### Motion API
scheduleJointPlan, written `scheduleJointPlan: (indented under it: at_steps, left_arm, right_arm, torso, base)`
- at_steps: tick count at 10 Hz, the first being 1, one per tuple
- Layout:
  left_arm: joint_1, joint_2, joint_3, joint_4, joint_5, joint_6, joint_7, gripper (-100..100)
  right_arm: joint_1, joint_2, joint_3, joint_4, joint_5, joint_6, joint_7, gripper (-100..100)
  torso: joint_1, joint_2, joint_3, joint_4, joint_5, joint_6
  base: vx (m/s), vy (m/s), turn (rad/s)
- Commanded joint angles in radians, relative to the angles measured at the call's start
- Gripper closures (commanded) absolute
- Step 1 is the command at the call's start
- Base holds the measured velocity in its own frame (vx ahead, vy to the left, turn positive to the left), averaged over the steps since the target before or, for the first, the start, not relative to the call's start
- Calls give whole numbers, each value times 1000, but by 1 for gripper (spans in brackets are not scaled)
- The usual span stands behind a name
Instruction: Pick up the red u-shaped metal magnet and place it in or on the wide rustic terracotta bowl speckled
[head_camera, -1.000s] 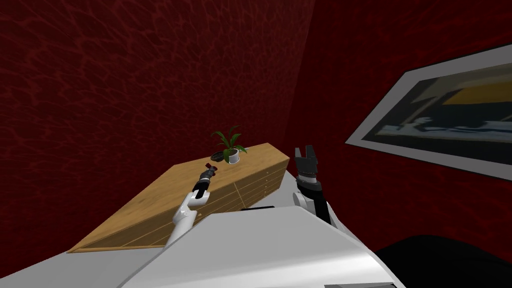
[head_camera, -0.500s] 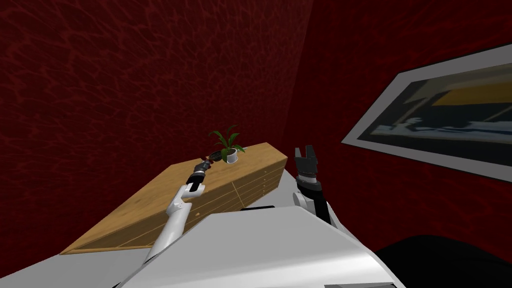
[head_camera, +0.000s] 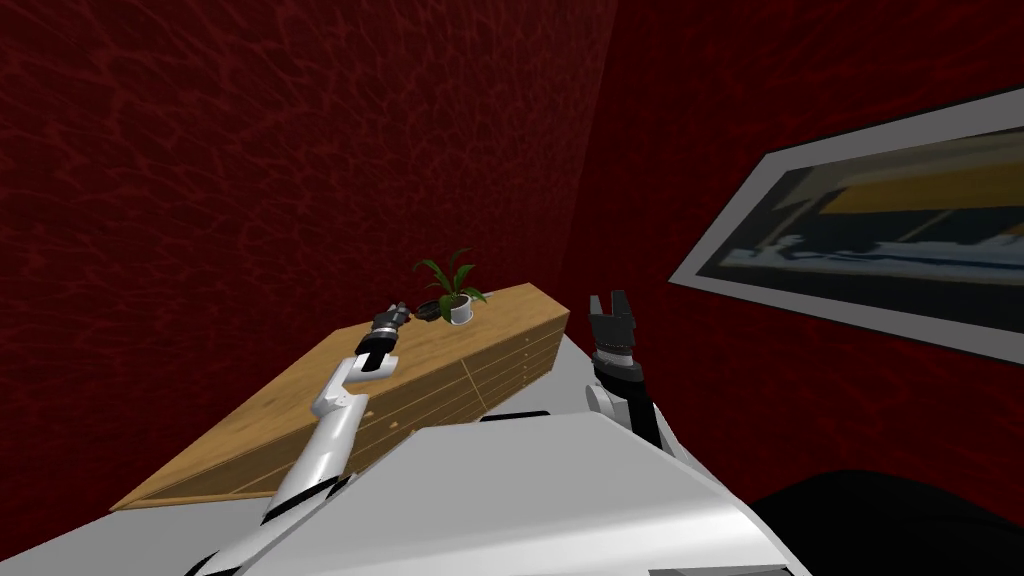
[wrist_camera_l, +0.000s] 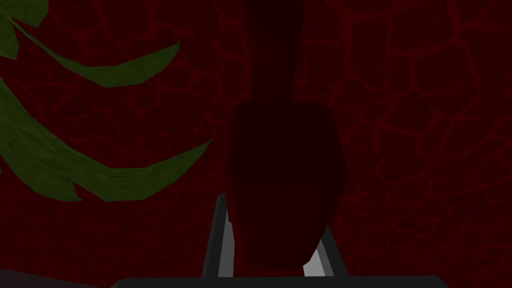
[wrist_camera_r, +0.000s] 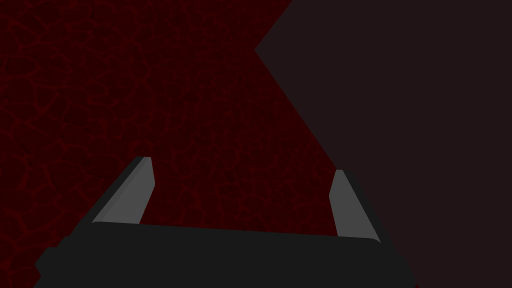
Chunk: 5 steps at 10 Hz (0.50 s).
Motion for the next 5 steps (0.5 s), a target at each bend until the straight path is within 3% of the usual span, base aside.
scheduleJointPlan:
  at_steps: [1, 4, 5]
  left_arm:
    - [-35, 16, 11, 26, 12, -17, -12, 100]
    - [-95, 103, 42, 19, 99, -27, -31, 100]
    - [-95, 103, 42, 19, 99, -27, -31, 100]
  right_arm:
    - [0, 0, 0, 0, 0, 0, 0, 0]
    - [0, 0, 0, 0, 0, 0, 0, 0]
    - [0, 0, 0, 0, 0, 0, 0, 0]
  torso:
    - [0, 0, 0, 0, 0, 0]
    - [1, 0, 0, 1, 0, 1]
    - [1, 2, 1, 1, 0, 1]
  base:
    - [-66, -18, -18]
    - [-82, -9, -85]
    - [-74, 3, -53]
